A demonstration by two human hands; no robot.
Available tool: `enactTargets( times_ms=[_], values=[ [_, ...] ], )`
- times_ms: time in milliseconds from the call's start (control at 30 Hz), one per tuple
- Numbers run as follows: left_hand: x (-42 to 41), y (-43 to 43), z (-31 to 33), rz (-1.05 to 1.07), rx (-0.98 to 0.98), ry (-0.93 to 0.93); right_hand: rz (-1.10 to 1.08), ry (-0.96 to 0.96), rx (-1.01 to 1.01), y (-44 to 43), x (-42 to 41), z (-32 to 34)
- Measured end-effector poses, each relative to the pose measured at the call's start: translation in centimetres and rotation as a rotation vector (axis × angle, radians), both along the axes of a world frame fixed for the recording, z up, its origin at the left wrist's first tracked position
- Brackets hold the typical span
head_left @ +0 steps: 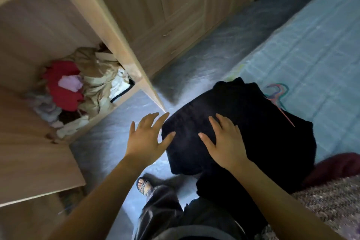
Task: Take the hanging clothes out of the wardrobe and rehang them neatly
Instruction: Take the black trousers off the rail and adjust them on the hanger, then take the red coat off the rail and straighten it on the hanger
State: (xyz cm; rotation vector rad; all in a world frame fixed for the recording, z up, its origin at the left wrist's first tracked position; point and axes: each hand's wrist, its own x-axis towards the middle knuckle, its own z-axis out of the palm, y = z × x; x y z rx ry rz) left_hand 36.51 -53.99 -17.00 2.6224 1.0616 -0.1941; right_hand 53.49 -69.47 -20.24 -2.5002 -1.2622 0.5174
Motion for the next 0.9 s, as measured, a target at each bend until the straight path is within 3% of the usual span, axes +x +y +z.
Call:
enactTargets(
  times_ms=[267, 567, 900],
  values=[
    [-14.5, 13.3, 5.3, 0.220, 0.117, -0.136, 0.330, 0.008, 0.281, 19.0, -11.3, 5.9],
    [-29.6, 29.8, 15.8, 0.471, 0.443, -0.226, 0.633, -0.070, 0.565, 42.9, -25.3, 15.8],
    [-37.4, 47.1, 30.0, 0.642, 0.836, -0.241, 0.915, -0.147, 0.828, 64.9, -33.2, 31.4]
  ],
)
